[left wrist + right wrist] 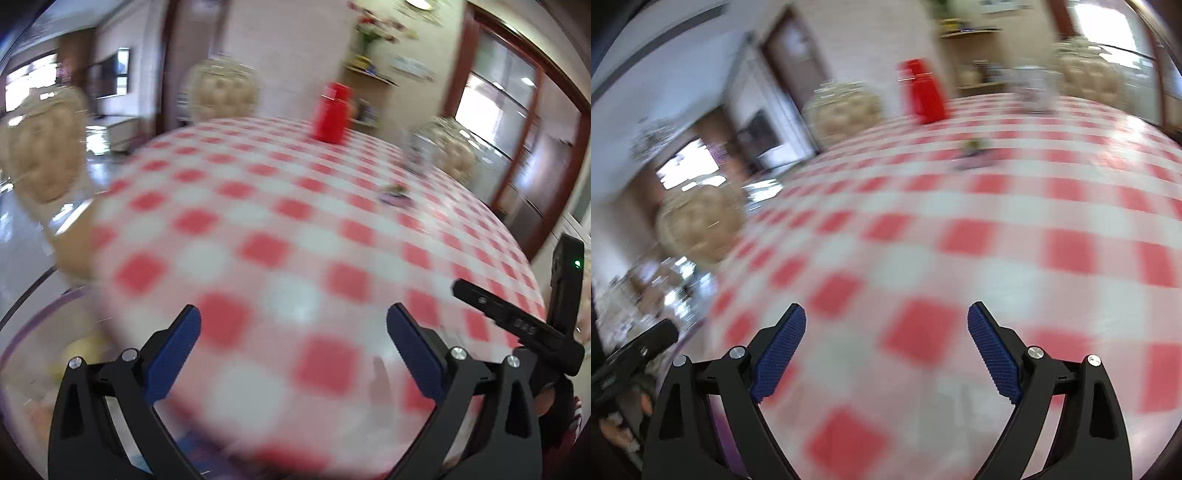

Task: Organize snacks
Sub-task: 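Move both grippers back over the last snacks on the table, then grasp the dark chocolate bar in pink wrapper with the right gripper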

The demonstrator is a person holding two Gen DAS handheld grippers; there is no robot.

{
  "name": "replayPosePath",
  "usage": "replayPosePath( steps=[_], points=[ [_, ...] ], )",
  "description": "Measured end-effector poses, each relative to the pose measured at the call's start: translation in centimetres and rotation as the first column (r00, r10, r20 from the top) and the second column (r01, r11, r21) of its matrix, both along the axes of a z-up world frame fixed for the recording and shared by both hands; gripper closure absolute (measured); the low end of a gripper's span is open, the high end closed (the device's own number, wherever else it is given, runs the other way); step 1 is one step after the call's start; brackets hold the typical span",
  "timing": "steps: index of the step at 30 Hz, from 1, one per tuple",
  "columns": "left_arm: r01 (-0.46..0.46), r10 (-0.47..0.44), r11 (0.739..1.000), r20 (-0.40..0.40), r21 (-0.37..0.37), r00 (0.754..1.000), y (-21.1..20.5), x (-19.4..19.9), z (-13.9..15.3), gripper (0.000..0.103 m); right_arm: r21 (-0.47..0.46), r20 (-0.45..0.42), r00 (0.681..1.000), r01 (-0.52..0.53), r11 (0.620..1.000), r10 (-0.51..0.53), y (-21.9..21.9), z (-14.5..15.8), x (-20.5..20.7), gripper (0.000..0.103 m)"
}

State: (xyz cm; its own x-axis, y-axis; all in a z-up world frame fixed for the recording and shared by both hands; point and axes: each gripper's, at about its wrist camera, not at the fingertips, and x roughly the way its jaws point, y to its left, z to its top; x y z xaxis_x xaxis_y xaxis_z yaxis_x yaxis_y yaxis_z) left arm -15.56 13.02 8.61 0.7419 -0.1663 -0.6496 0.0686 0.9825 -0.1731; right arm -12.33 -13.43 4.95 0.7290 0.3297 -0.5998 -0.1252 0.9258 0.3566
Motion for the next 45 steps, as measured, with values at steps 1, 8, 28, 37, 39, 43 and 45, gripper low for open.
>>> replayPosePath(
  steps=[1, 8, 28, 37, 39, 43, 45],
  points=[
    [0.020, -0.020, 1.000, -0.007, -0.007, 1.000, -1.7, 1.5, -0.3, 0.003, -0.011, -0.002, 0.999, 0.033, 0.999, -0.033, -1.4, -0.2, 0.3, 0.016],
    [-0.005, 0.003, 0.992, -0.013, -0.129, 1.000, -10.4, 13.0, -2.6, 0.002, 0.023, -0.059, 0.982, 0.183, 0.983, -0.181, -9.7, -2.3, 3.2, 0.016],
    [-0.342, 0.382, 0.830, 0.001, -0.441, 0.924, -3.7, 20.8, -5.3, 0.002, -0.236, -0.043, 0.998, -0.044, 0.971, 0.035, -1.7, -1.8, 27.6, 0.016],
    [-0.288, 0.316, 0.897, 0.033, -0.335, 0.948, -5.8, 21.2, -4.9, 0.002, -0.213, -0.186, 0.956, -0.265, 0.940, 0.227, -0.6, -3.7, 33.5, 0.016],
    [-0.294, 0.323, 0.892, 0.027, -0.343, 0.946, -5.6, 21.1, -4.9, 0.002, -0.210, -0.178, 0.936, -0.336, 0.918, 0.303, -0.7, -3.8, 31.8, 0.016],
    [-0.345, 0.371, 0.869, 0.004, -0.355, 0.929, -4.8, 20.8, -4.8, 0.002, -0.151, -0.116, 0.870, -0.492, 0.858, 0.479, -0.9, -3.2, 26.9, 0.016],
    [-0.355, 0.382, 0.856, -0.005, -0.375, 0.924, -4.5, 20.6, -4.8, 0.002, -0.209, -0.101, 0.882, -0.471, 0.857, 0.460, -0.4, -2.9, 26.1, 0.016]
  ],
)
